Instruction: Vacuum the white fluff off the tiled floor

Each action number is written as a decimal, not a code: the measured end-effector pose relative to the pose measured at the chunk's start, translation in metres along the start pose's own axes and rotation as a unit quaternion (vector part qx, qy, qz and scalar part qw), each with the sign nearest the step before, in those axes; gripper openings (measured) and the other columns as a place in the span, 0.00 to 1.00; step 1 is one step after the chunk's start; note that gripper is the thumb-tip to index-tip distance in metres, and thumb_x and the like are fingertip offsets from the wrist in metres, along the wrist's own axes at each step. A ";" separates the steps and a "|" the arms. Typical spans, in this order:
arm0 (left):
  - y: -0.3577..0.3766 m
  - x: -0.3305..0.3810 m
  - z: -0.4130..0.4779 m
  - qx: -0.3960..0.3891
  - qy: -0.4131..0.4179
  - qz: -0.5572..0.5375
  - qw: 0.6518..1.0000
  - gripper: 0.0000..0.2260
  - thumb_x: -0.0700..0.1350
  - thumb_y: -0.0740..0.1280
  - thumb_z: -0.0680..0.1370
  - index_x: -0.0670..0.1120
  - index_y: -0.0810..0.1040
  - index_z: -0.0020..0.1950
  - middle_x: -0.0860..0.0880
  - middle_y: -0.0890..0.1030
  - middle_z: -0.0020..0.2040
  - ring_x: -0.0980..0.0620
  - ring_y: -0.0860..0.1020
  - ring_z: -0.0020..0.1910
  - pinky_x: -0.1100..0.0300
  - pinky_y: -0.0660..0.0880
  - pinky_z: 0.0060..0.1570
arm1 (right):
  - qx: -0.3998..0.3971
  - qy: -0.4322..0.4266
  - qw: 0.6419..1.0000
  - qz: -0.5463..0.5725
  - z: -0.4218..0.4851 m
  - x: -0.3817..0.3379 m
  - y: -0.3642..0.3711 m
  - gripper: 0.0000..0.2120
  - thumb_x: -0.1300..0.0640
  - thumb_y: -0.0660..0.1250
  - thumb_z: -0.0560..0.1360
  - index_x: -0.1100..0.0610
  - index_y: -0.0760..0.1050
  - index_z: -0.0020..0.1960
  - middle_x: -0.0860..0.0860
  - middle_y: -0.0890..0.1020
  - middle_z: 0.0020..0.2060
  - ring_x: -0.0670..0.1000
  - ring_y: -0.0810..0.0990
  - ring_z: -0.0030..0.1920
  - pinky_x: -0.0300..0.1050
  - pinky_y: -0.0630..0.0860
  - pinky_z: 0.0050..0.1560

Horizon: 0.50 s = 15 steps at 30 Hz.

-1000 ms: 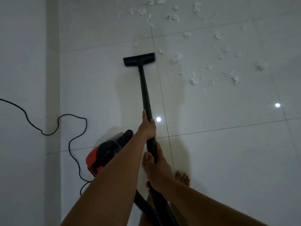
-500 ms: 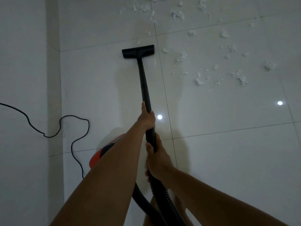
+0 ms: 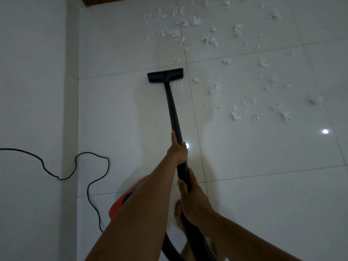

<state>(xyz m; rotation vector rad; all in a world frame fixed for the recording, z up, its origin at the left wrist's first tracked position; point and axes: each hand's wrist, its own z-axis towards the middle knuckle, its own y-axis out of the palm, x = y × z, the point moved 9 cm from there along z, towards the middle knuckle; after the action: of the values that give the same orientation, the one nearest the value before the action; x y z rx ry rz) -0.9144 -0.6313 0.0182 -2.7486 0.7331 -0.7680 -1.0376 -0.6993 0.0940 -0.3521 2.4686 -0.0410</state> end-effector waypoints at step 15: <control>-0.058 0.075 0.048 0.007 -0.016 -0.020 1.000 0.30 0.48 0.52 0.87 0.59 0.37 0.82 0.39 0.75 0.67 0.38 0.79 0.61 0.43 0.76 0.64 | -0.022 0.019 1.000 0.006 0.055 -0.094 -0.016 0.26 0.45 0.54 0.85 0.33 0.49 0.79 0.51 0.78 0.40 0.47 0.78 0.32 0.54 0.84 0.47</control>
<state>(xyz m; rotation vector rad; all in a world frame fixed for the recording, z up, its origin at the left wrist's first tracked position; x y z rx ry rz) -0.8092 -0.6174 0.0281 -2.7640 0.6653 -0.7315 -0.9286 -0.6873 0.1080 -0.3579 2.5125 0.0130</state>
